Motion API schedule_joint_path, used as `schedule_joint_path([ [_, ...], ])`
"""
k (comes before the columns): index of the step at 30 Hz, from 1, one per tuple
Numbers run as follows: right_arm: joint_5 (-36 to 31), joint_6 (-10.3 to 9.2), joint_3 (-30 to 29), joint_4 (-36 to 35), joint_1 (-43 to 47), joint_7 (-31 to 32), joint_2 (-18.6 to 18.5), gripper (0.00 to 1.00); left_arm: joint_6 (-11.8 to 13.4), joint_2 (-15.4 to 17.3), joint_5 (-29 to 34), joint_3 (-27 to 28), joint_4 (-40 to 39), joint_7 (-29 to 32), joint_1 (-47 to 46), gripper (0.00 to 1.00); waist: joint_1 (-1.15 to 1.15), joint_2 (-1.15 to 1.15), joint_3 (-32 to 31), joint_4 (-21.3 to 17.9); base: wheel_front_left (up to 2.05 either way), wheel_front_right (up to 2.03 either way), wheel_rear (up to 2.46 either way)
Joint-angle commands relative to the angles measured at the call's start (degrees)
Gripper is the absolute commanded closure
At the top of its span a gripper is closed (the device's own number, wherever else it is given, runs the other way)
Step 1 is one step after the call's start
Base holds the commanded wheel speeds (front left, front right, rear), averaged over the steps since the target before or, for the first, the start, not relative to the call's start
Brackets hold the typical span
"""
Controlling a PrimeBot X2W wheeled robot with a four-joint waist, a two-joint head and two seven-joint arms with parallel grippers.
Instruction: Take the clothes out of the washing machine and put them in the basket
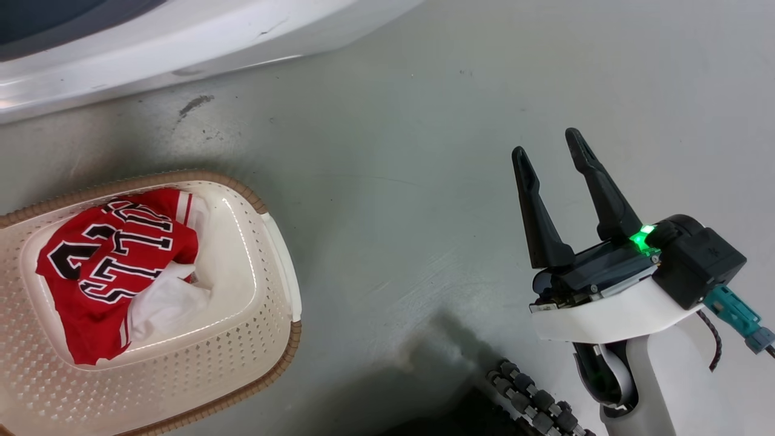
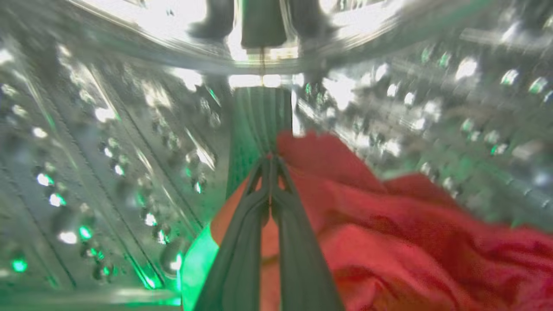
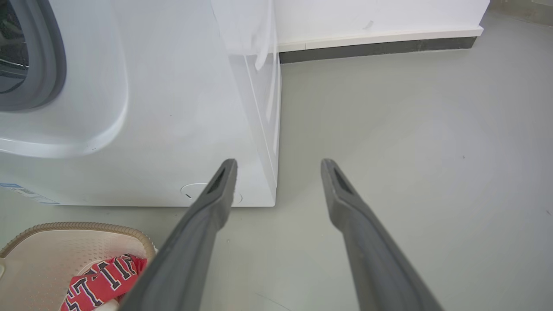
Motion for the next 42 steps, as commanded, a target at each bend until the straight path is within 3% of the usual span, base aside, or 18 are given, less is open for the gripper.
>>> schedule_joint_path([
  [1, -0.23, -0.04, -0.19, -0.18, -0.5, -0.22, 0.1, 0.0, 0.3, 0.25, -0.21, 0.03, -0.62, -1.15, 1.29, 1.0, 0.0, 0.0, -0.37, 0.23, 0.0, 0.0, 0.0],
  [8, -1.45, -0.04, -1.84, 0.59, -0.78, -0.22, 0.08, 0.0, 1.16, -1.0, -2.32, 1.14, -5.38, -13.55, 7.9, 1.0, 0.0, 0.0, -4.32, 1.75, 0.0, 0.0, 0.0],
  [13, -2.67, -0.04, -3.14, 1.76, 0.62, -0.22, 0.07, 0.0, 0.49, -3.22, -4.79, 2.15, -5.43, -22.03, 14.67, 1.0, 0.0, 0.0, -9.65, 3.49, 0.0, 0.0, 0.0],
  [18, -4.11, -0.04, -4.51, 3.47, 2.33, -0.2, 0.06, 0.0, -0.72, -5.96, -6.71, 2.26, -3.77, -26.84, 20.17, 1.0, 0.0, 0.0, -15.14, 5.6, 0.0, 0.0, 0.0],
  [27, -6.57, -0.04, -7.37, 6.29, 5.97, 0.21, 0.05, 0.0, -3.67, -10.38, -9.68, 3.01, -2.27, -29.48, 28.87, 1.0, 0.0, 0.0, -25.1, 10.16, 0.0, 0.0, 0.0],
  [42, -9.03, -0.04, -11.79, 4.06, 13.64, 4.1, 0.05, 0.0, -8.2, -15.43, -8.99, 6.36, -18.38, -29.48, 46.99, 1.0, 0.0, 0.0, -39.94, 16.28, 0.0, 0.0, 0.0],
])
